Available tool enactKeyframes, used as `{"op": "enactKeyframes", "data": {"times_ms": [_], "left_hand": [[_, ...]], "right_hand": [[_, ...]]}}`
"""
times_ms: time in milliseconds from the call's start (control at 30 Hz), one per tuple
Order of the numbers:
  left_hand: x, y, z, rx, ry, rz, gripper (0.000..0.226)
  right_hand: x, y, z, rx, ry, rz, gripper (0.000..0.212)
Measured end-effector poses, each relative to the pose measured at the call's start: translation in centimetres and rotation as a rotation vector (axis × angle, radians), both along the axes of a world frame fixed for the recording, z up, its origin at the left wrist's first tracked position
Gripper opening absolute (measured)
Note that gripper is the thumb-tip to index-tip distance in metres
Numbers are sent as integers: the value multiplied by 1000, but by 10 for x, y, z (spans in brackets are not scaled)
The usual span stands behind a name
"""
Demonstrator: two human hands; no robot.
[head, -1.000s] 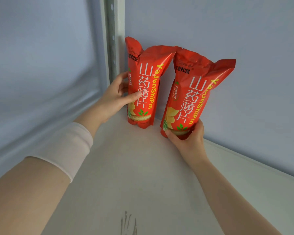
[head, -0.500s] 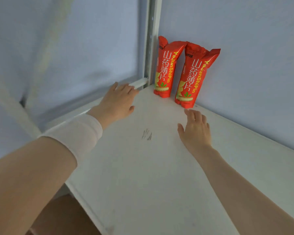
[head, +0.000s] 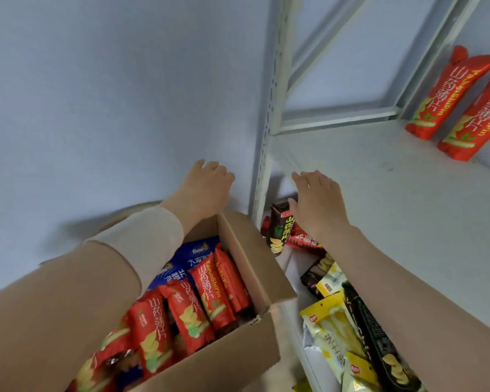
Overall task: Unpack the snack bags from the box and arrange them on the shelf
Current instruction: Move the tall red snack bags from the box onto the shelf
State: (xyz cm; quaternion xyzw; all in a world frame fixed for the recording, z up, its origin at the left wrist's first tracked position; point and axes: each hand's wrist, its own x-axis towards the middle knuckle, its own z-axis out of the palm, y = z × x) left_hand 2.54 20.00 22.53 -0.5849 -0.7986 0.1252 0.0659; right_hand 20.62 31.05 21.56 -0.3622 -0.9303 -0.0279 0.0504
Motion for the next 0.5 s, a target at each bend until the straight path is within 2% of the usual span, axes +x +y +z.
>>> {"op": "enactKeyframes", "data": {"times_ms": [233,300,500], "left_hand": [[-68,-156,-59,-56,-97,220,43],[-82,-196,-86,-61,-146,307,42],[-91,-281,-163,-81,-439,655,44]], "right_hand": [[-89,-113,-54,-72,-61,215,53],[-107,-142,-79,-125,-133,235,54],[-127,-213,-157,-321,-332,277,53]]}}
